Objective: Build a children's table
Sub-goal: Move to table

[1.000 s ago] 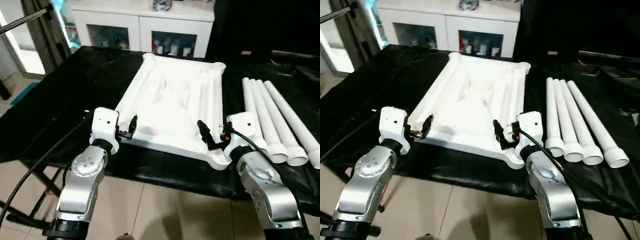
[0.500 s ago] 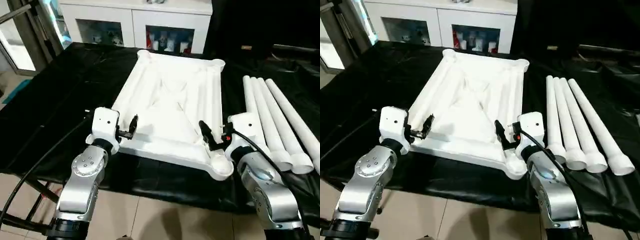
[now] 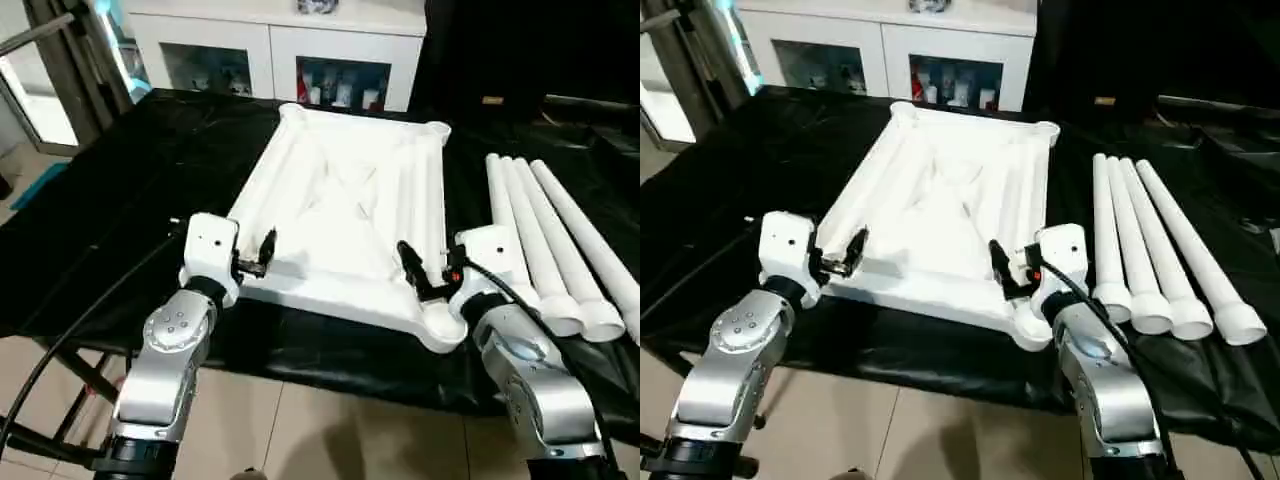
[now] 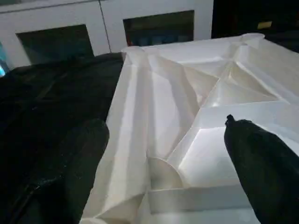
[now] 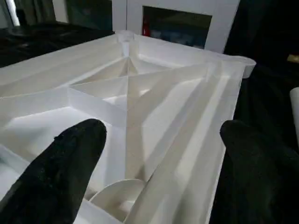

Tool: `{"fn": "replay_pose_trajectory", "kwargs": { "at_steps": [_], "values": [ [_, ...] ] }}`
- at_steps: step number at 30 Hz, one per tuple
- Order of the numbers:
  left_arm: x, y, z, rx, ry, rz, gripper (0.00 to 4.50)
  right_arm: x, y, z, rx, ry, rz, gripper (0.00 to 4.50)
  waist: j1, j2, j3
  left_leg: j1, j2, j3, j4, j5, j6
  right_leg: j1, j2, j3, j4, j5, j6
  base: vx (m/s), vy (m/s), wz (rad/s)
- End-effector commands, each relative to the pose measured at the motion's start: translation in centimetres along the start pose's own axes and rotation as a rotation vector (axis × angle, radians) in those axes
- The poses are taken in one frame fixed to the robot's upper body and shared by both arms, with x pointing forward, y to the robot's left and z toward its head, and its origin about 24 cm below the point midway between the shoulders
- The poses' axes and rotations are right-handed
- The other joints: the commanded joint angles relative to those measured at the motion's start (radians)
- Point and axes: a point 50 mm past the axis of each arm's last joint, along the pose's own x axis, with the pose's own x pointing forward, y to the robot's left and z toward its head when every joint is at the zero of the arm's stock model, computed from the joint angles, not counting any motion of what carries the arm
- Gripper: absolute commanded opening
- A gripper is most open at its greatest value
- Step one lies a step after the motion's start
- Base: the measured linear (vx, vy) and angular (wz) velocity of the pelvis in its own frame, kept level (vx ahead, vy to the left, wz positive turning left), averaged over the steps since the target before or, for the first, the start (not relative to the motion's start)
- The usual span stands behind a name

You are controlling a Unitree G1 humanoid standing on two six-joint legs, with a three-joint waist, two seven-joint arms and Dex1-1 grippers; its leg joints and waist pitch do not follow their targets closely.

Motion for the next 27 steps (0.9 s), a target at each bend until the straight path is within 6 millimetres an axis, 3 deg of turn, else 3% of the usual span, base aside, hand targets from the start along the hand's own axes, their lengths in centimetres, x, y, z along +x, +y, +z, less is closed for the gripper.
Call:
{"fn": "replay_pose_trajectory", "kwargs": {
  "at_steps": [1,3,4,8,10,12,13,14,15,16,17,18,19,20,22,24,25,26,27],
  "values": [
    [0.1,0.05,0.21,0.003,-0.002,-0.01,4.5,-0.05,-0.23,0.1,0.003,-0.004,-0.01,4.46,-0.001,0.006,-0.042,0.015,0.06,-0.027,-0.1,-0.316,-0.019,0.034,-0.059,0.049,-0.085,-0.256,-0.162,0.0,0.0,0.0],
    [0.1,0.05,0.22,0.004,-0.002,-0.011,4.5,-0.06,-0.22,0.08,0.004,-0.004,-0.011,4.46,-0.001,0.007,-0.043,0.029,0.057,-0.027,-0.105,-0.381,-0.031,0.036,-0.056,0.045,-0.093,-0.341,-0.139,0.0,0.0,0.0],
    [0.09,0.05,0.23,0.004,-0.002,-0.012,4.5,-0.06,-0.21,0.09,0.004,-0.004,-0.011,4.46,-0.001,0.007,-0.047,0.026,0.054,-0.026,-0.105,-0.366,-0.024,0.04,-0.055,0.046,-0.097,-0.335,-0.137,0.0,0.0,0.0],
    [0.05,0.09,0.19,0.009,0.001,-0.002,4.5,-0.12,-0.18,0.05,0.007,-0.003,-0.012,4.46,-0.001,0.007,-0.054,0.018,0.052,-0.023,-0.103,-0.294,0.005,0.049,-0.049,0.043,-0.088,-0.233,-0.163,0.0,0.0,0.0],
    [0.06,0.15,0.07,0.028,0.01,0.005,4.5,-0.15,-0.19,0.03,0.007,-0.003,-0.013,4.46,0.002,0.006,-0.059,0.008,0.049,-0.022,-0.095,-0.216,0.024,0.05,-0.051,0.045,-0.08,-0.149,-0.176,0.0,0.0,0.0],
    [0.06,0.17,0.02,0.034,0.013,0.006,4.5,-0.17,-0.19,0.03,0.008,-0.003,-0.013,4.46,0.006,0.005,-0.071,-0.008,0.051,-0.03,-0.072,-0.001,0.043,0.045,-0.054,0.051,-0.044,0.123,-0.185,0.0,0.0,0.0],
    [0.05,0.17,-0.02,0.035,0.014,0.007,4.5,-0.21,-0.23,-0.01,0.008,-0.001,-0.015,4.46,0.009,0.006,-0.08,-0.011,0.049,-0.032,-0.056,0.116,0.055,0.037,-0.051,0.052,-0.027,0.272,-0.192,0.0,0.0,0.0],
    [0.04,0.17,-0.03,0.033,0.014,0.006,4.5,-0.22,-0.26,-0.02,0.008,-0.001,-0.016,4.46,0.01,0.005,-0.084,-0.013,0.047,-0.032,-0.048,0.179,0.064,0.034,-0.048,0.052,-0.019,0.346,-0.197,0.0,0.0,0.0],
    [0.04,0.16,-0.03,0.032,0.014,0.006,4.5,-0.23,-0.28,-0.03,0.009,0.0,-0.016,4.46,0.012,0.001,-0.093,-0.025,0.038,-0.034,-0.031,0.297,0.079,0.034,-0.041,0.051,0.001,0.492,-0.201,0.0,0.0,0.0],
    [0.03,0.12,-0.04,0.032,0.014,0.004,4.5,-0.26,-0.3,-0.05,0.009,0.0,-0.018,4.46,0.015,0.004,-0.093,-0.028,0.038,-0.033,-0.028,0.31,0.081,0.027,-0.039,0.048,0.002,0.511,-0.204,0.0,0.0,0.0],
    [0.03,0.1,-0.05,0.032,0.014,0.002,4.5,-0.27,-0.31,-0.06,0.009,0.0,-0.018,4.46,0.015,0.003,-0.092,-0.034,0.036,-0.031,-0.024,0.283,0.081,0.022,-0.038,0.046,0.002,0.492,-0.208,0.0,0.0,0.0],
    [0.03,0.08,-0.05,0.032,0.015,0.002,4.5,-0.27,-0.31,-0.07,0.009,0.001,-0.018,4.46,0.018,0.005,-0.087,-0.035,0.041,-0.029,-0.029,0.203,0.082,0.013,-0.042,0.046,-0.007,0.407,-0.217,0.0,0.0,0.0],
    [0.02,0.06,-0.05,0.031,0.015,0.001,4.5,-0.28,-0.3,-0.07,0.009,0.001,-0.019,4.46,0.017,0.004,-0.084,-0.038,0.042,-0.028,-0.032,0.158,0.08,0.014,-0.045,0.046,-0.011,0.356,-0.219,0.0,0.0,0.0],
    [0.01,0.04,-0.05,0.031,0.015,0.0,4.5,-0.28,-0.3,-0.08,0.009,0.002,-0.019,4.46,0.017,0.007,-0.069,-0.033,0.053,-0.027,-0.049,-0.001,0.062,0.008,-0.051,0.047,-0.031,0.153,-0.219,-0.062,-0.008,0.0],
    [-0.01,0.0,-0.06,0.031,0.016,-0.002,4.5,-0.28,-0.29,-0.09,0.009,0.003,-0.019,4.46,0.016,0.009,-0.061,-0.031,0.058,-0.028,-0.061,-0.095,0.036,0.008,-0.054,0.047,-0.043,0.021,-0.204,-0.067,-0.009,0.0],
    [-0.04,-0.03,-0.09,0.031,0.017,-0.003,4.5,-0.28,-0.28,-0.11,0.011,0.004,-0.02,4.46,0.014,0.01,-0.05,-0.019,0.061,-0.029,-0.076,-0.245,-0.015,-0.002,-0.057,0.052,-0.066,-0.196,-0.162,-0.076,-0.01,0.01],
    [-0.06,-0.04,-0.1,0.032,0.018,-0.004,4.5,-0.28,-0.26,-0.12,0.012,0.004,-0.02,4.46,0.013,0.009,-0.048,-0.018,0.061,-0.03,-0.078,-0.271,-0.025,-0.004,-0.057,0.052,-0.07,-0.235,-0.149,-0.072,-0.008,0.02],
    [-0.07,-0.05,-0.11,0.032,0.018,-0.004,4.5,-0.29,-0.25,-0.12,0.013,0.004,-0.019,4.46,0.01,0.008,-0.041,-0.015,0.059,-0.033,-0.086,-0.337,-0.047,-0.008,-0.059,0.053,-0.083,-0.343,-0.112,-0.065,-0.005,0.0],
    [-0.08,-0.04,-0.13,0.031,0.019,-0.004,4.5,-0.28,-0.24,-0.13,0.014,0.004,-0.019,4.46,0.01,0.008,-0.04,-0.013,0.058,-0.034,-0.088,-0.352,-0.052,-0.009,-0.06,0.053,-0.086,-0.371,-0.101,-0.065,-0.005,0.0]
  ]
}}
